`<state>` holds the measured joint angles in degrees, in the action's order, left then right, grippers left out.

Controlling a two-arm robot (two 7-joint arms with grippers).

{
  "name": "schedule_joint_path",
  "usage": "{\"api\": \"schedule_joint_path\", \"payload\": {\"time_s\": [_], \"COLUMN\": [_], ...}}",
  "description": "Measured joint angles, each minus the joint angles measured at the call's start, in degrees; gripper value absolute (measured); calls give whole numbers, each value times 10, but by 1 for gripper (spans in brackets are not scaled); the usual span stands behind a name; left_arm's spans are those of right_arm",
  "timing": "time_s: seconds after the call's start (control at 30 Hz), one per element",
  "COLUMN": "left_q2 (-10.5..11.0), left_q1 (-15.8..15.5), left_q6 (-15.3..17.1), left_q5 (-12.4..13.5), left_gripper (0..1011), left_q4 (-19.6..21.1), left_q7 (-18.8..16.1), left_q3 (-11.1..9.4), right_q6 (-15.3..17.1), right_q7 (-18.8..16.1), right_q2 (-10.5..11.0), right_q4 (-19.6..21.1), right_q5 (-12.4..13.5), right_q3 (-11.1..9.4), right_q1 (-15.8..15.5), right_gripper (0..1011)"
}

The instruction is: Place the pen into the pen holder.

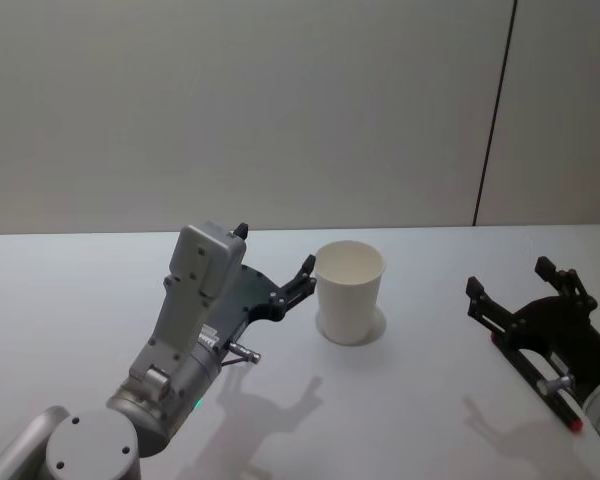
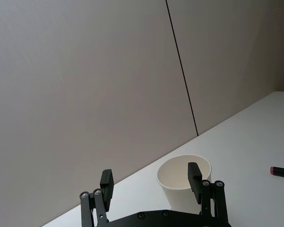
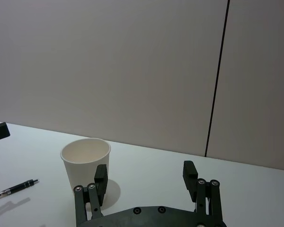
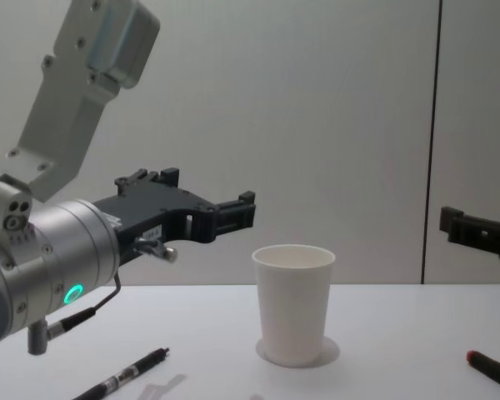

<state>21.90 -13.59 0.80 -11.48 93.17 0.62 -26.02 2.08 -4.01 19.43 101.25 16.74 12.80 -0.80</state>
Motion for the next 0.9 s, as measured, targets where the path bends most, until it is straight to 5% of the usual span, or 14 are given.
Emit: {"api": "schedule_joint_path", "payload": {"time_s": [0.53,0.9], "left_q2": [0,0], "left_q1": [0,0], "left_q6": [0,0], "left_q5": [0,0], "left_gripper": [1003,1003], "left_q4": [0,0], "left_q7": [0,0], "left_q3": [0,0], "right_q6": [59,140], "right_q7": [-15,-21], "right_q2": [9,15], "right_q4": [7,8], "right_q5": [43,74], "right_q3": [-16,-29], "right_q1": [12,34], "right_gripper": [1002,1001]}}
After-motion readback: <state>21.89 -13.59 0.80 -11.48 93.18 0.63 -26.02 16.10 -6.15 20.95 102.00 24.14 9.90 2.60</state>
